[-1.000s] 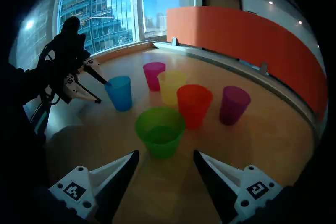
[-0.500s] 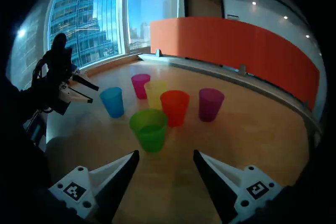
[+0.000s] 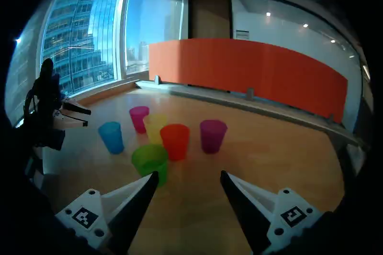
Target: Pour water
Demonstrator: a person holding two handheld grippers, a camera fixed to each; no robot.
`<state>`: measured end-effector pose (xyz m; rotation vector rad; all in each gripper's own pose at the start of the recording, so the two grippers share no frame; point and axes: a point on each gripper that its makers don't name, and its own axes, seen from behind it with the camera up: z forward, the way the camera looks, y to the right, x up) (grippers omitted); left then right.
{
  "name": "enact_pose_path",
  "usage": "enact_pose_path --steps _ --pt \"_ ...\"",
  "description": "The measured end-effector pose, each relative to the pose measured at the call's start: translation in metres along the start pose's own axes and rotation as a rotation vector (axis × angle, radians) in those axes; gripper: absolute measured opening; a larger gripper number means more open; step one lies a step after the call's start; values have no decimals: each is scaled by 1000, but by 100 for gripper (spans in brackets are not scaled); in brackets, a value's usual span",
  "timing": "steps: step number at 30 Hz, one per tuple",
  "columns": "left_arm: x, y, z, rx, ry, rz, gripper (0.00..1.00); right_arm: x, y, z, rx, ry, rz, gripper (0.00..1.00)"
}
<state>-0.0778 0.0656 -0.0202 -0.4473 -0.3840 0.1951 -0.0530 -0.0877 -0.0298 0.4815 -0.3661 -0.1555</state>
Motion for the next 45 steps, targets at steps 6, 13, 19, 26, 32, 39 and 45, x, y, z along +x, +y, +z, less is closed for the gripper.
enact_pose_path --steps 6,13,19,26,32,39,45 --pt "10 -12 -5 66 70 -45 84 7 16 2 -89 41 4 100" --pt "19 -26 -14 146 137 -72 84 17 36 3 -186 104 69 99" --pt "30 -40 -19 214 200 -118 84 24 54 0 -281 159 106 100" --pt "44 -48 -25 272 270 -151 84 37 67 -8 -382 227 112 100" --pt "55 -47 -30 292 318 -165 84 49 75 -18 -467 294 94 99" --pt "63 -49 -37 326 365 -175 84 63 80 -31 -537 374 92 99" --pt "73 -50 -42 340 407 -176 84 74 74 -38 -538 423 100 99"
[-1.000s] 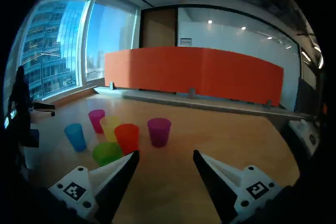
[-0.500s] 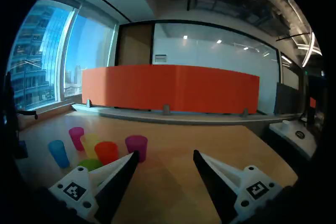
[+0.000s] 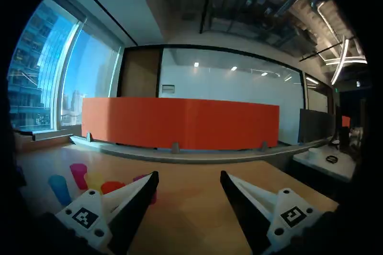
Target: Pour water
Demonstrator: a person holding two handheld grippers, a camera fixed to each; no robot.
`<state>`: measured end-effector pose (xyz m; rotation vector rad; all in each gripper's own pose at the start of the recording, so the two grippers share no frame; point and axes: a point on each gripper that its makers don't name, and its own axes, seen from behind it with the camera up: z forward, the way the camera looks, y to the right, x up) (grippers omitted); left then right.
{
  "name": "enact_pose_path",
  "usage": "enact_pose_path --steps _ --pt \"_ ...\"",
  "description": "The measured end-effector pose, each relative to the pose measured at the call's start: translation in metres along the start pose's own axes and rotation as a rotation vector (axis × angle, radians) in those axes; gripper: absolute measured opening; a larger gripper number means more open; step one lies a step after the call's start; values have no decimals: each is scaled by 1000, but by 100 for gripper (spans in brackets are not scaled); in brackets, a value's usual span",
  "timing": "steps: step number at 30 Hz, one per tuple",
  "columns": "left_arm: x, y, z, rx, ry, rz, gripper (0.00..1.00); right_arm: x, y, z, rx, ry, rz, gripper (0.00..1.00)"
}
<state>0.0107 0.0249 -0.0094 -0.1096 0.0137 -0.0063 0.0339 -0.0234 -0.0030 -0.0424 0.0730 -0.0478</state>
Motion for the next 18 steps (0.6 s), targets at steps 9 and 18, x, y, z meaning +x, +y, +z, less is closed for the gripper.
enact_pose_path --steps 9,18 --pt "4 0 1 9 40 15 84 2 1 0 -11 3 45 99" --pt "-5 -7 2 42 53 15 84 4 -7 1 12 -4 64 99"
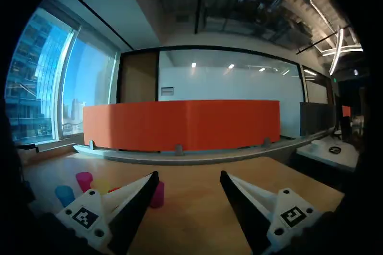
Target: Pour water
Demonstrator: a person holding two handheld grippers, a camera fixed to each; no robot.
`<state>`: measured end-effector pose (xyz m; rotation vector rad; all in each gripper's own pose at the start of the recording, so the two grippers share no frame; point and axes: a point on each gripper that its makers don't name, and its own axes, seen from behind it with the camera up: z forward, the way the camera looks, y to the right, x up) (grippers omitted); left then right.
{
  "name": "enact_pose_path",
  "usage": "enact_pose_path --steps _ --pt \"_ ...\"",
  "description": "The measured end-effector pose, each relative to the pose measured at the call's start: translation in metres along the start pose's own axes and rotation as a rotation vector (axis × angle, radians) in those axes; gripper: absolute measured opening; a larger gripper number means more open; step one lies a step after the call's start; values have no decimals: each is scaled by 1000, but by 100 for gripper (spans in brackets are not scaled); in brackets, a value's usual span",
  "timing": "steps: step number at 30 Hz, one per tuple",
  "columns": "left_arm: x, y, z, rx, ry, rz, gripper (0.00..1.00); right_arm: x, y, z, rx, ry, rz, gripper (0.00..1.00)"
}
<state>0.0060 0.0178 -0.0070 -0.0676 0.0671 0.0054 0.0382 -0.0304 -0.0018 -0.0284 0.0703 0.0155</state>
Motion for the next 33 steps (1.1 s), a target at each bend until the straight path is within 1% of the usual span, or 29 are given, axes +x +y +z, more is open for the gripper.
enact_pose_path --steps 7,14,20,24,33 --pt "-11 -8 0 28 2 -5 84 3 2 0 -8 -1 31 99" --pt "-26 -14 2 56 -10 7 84 -1 -3 1 -3 -21 17 99" --pt "-34 -14 3 70 -18 13 84 -4 -9 4 6 -36 6 99" --pt "-40 -14 5 76 -22 9 84 -4 -12 5 10 -40 3 99" --pt "-50 -15 7 81 -35 -7 84 -4 -11 4 7 -40 -3 99"
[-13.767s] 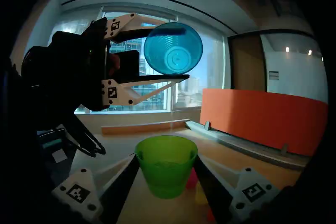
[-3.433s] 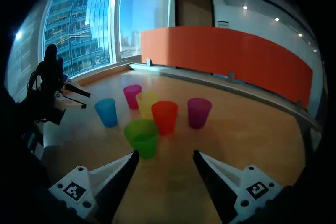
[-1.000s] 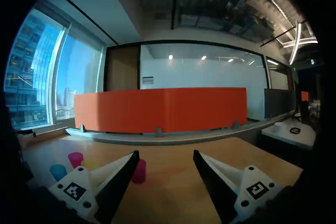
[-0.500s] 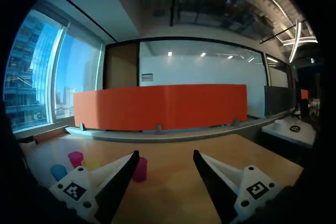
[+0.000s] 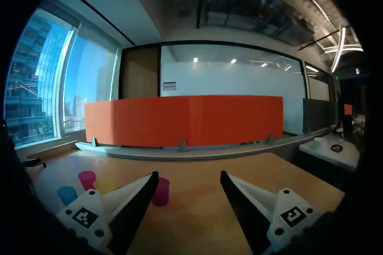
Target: Pour water
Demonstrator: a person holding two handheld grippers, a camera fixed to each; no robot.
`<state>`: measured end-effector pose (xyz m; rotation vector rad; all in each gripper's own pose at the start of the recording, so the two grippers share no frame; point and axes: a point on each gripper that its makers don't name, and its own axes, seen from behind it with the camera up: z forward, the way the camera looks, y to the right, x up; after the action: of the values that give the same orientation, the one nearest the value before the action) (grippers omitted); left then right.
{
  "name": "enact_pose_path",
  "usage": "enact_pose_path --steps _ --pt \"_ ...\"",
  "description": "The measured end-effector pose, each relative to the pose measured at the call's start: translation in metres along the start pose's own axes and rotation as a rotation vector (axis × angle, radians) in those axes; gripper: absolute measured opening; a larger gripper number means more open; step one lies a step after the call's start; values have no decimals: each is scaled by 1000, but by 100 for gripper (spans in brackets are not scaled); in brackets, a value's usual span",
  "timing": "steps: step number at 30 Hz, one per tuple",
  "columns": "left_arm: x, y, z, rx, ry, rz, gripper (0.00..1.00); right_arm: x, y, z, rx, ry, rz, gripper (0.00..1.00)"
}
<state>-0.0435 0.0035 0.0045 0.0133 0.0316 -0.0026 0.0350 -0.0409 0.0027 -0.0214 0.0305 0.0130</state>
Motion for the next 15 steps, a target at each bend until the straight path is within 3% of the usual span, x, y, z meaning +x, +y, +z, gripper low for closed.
enact_pose_path --steps 15 --pt "-7 2 1 -7 -12 12 84 -1 3 -3 -3 -10 7 99"
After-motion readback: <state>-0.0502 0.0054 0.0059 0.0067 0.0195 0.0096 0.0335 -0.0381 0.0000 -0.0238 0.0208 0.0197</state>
